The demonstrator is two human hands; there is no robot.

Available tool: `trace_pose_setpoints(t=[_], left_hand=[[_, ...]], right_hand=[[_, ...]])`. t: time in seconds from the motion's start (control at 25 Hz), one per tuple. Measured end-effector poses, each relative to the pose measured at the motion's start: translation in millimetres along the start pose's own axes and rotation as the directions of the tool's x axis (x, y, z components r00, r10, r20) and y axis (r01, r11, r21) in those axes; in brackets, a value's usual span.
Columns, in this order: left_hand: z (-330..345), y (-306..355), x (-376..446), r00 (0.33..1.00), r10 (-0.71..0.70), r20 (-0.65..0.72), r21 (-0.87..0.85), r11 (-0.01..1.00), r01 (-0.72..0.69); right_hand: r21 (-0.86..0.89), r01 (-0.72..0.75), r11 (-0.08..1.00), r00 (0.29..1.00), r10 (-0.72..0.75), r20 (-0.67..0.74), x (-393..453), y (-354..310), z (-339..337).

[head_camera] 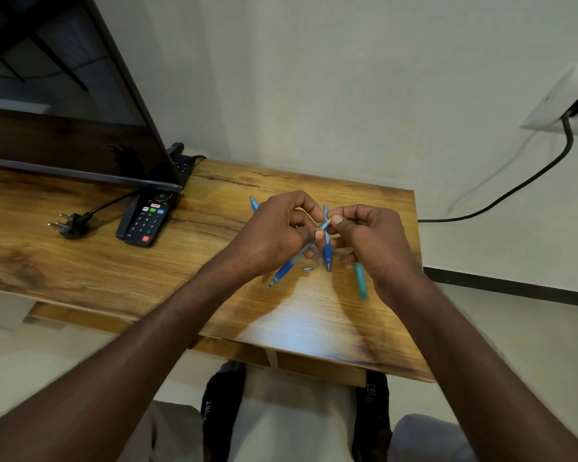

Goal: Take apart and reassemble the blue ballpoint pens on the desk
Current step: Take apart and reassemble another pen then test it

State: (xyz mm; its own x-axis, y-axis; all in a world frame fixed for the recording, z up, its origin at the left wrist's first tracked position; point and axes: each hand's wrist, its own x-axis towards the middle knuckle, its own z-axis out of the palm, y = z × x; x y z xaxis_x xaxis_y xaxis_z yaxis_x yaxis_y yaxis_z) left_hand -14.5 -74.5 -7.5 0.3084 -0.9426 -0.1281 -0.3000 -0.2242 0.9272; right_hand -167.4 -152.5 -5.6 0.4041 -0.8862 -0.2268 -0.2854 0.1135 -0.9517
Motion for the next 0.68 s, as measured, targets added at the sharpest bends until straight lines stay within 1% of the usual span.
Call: trace_pose_setpoints(t=[0.16,0.36,0.44,0.56,0.68], left_hand=[[-1.4,-1.4,-0.1,1.000,0.008,-0.009,0.010,1.000,-0.008],[-3.7,-1.6,-1.5,1.000,0.005,-0.010,0.008,1.000,-0.005],[-2.2,-2.2,-3.0,1.000,0.002,-0.010,0.001,1.000,-0.002],[-4.0,-3.9,-2.4,1.000,0.000,-0.010,0.001,1.000,0.000],[-11.0,-3.7,-3.0,0.999,-0.013,0.046,0.059,0.998,0.010]], right_hand=[[0.002,0.012,1.000,1.000,-0.012,0.017,-0.8,-2.7,-1.3],[-0.088,0.056,0.995,0.998,-0.055,0.008,-1.4,-0.4,-0.1],[-0.095,0.063,0.993,0.998,-0.062,0.008,-2.0,1.2,0.2],[-0.065,0.051,0.997,0.999,-0.050,0.019,-2.5,-0.4,0.2],[0.064,-0.003,0.998,0.998,-0.002,0.064,-5.0,-3.1,0.3]])
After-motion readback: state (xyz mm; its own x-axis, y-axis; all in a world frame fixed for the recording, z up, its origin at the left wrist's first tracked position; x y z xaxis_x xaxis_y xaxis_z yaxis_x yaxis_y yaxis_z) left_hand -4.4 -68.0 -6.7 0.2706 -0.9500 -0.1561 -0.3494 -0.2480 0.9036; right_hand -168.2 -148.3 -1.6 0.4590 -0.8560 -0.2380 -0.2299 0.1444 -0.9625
